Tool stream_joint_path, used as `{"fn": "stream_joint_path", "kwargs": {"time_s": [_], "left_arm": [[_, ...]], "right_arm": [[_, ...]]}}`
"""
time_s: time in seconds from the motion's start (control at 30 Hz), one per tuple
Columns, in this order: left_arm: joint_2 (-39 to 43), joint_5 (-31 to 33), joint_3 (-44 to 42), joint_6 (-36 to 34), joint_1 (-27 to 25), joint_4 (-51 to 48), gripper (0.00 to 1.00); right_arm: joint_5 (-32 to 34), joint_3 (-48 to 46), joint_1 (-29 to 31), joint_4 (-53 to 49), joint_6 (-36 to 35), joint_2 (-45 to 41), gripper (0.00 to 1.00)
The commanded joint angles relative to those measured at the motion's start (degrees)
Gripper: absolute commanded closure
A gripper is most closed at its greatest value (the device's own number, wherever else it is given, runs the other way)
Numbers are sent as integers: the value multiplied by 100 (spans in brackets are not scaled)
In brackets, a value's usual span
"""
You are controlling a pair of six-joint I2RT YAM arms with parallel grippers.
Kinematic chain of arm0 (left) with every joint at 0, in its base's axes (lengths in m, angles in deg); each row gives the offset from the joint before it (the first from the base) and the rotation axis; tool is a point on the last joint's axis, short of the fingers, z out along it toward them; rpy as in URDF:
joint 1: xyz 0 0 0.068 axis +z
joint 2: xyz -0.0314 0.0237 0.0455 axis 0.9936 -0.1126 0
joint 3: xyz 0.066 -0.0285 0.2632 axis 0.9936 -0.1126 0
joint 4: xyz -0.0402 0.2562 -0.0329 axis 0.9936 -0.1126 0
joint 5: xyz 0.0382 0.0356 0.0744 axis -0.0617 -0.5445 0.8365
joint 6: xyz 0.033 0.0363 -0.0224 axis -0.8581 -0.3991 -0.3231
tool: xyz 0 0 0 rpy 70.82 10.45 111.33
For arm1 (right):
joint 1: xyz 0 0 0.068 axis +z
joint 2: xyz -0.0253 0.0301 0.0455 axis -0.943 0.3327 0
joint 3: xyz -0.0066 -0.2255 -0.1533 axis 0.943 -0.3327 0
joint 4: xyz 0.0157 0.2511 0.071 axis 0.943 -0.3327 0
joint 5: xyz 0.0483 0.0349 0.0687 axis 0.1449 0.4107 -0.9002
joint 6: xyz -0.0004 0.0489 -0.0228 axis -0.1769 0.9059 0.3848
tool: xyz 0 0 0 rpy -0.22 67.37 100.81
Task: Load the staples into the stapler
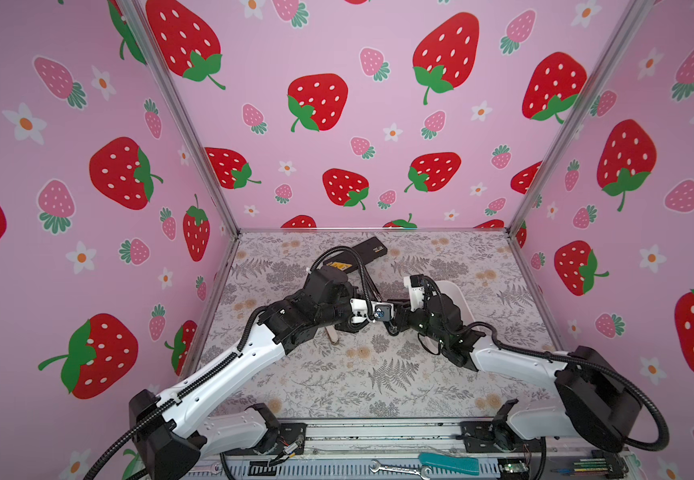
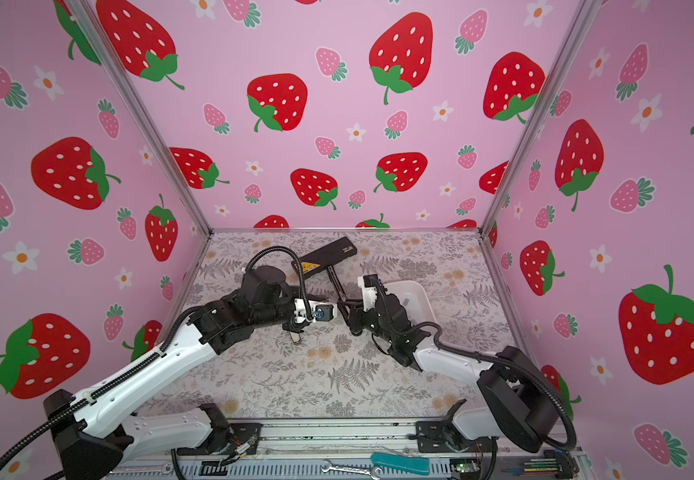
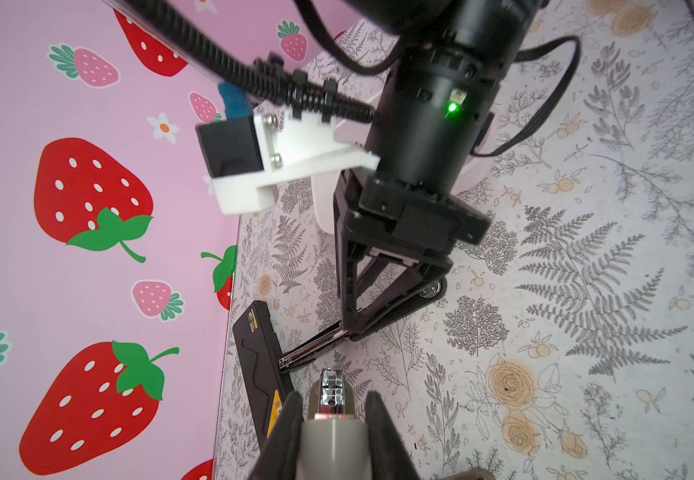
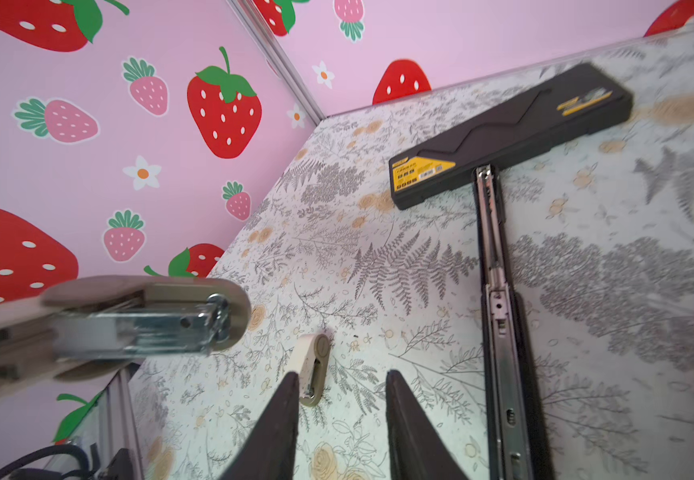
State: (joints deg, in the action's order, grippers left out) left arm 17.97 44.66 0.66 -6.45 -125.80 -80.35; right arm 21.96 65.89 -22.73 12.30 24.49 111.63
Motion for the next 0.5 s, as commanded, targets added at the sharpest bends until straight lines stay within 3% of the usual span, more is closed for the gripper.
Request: {"fn": "stream_joint_path", "kwargs": {"time_s": [0.0,0.07,0.23,0.3,0.47], "left_arm": [[44,-226,187,288,159,160,100],[58,-332,169,334,237,204,100],[-34,-504,221,226,286,24,100],[-54,-628,297,184,280,-128,100],[66,-1019,105,36,253,21,100]], "right_arm": [[414,-375,-24,543,-478,-520,51],[450,-707,-20,1074,-736,-826,45],[29,-1594,81,3200,-1566,-1184,39],[-159,-1626,211,3443,-1959,-1166,35],[-17,-1354,508,3005,-2598,-842,40]]}}
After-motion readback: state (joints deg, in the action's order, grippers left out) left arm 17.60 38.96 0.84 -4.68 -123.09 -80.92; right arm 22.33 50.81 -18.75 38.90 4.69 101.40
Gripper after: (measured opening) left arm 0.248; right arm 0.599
